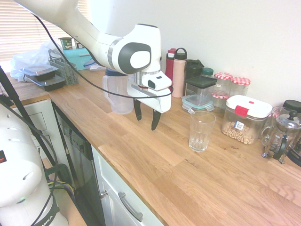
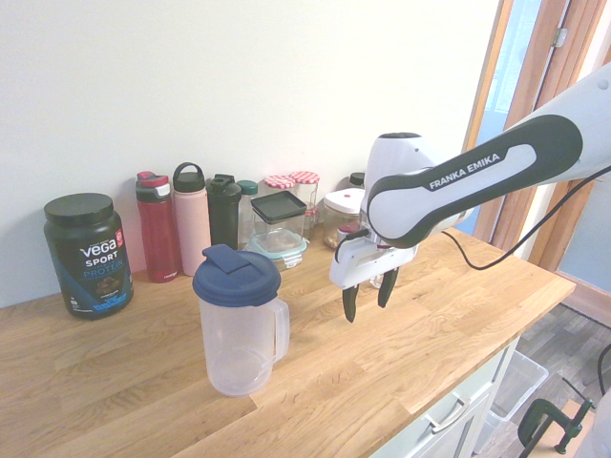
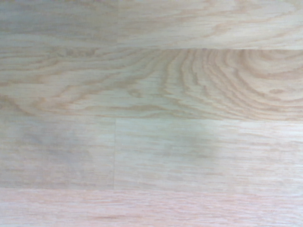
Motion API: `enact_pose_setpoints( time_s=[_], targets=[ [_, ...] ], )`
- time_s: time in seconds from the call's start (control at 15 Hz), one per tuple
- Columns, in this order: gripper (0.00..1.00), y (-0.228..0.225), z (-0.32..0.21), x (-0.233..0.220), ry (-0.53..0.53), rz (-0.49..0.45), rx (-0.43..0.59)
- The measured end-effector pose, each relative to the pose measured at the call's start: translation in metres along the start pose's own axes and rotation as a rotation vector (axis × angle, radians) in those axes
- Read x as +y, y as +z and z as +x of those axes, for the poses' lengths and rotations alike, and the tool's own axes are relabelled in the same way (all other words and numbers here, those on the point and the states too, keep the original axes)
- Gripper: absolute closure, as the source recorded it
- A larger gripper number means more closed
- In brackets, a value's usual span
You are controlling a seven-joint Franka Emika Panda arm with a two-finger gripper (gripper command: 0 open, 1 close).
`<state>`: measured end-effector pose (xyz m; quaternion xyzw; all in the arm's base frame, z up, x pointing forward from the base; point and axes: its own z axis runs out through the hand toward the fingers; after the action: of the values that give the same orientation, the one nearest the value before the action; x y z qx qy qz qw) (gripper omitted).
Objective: Pour me some water
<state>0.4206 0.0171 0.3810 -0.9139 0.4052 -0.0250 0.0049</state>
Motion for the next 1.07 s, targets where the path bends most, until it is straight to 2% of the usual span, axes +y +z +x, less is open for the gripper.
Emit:
enact_pose_setpoints(
  time_s=[0.33,0.6,0.87,1.07],
  targets=[
    [0.0,-0.009,-0.011,-0.005,-0.018,-0.002,0.014],
    [0.0,-0.077,-0.065,-0.007,-0.085,0.067,0.064],
    [0.0,-0.132,-0.137,0.002,-0.256,0.156,0.143],
    [0.0,-0.132,-0.179,-0.012,-0.378,0.265,0.226]
  ],
)
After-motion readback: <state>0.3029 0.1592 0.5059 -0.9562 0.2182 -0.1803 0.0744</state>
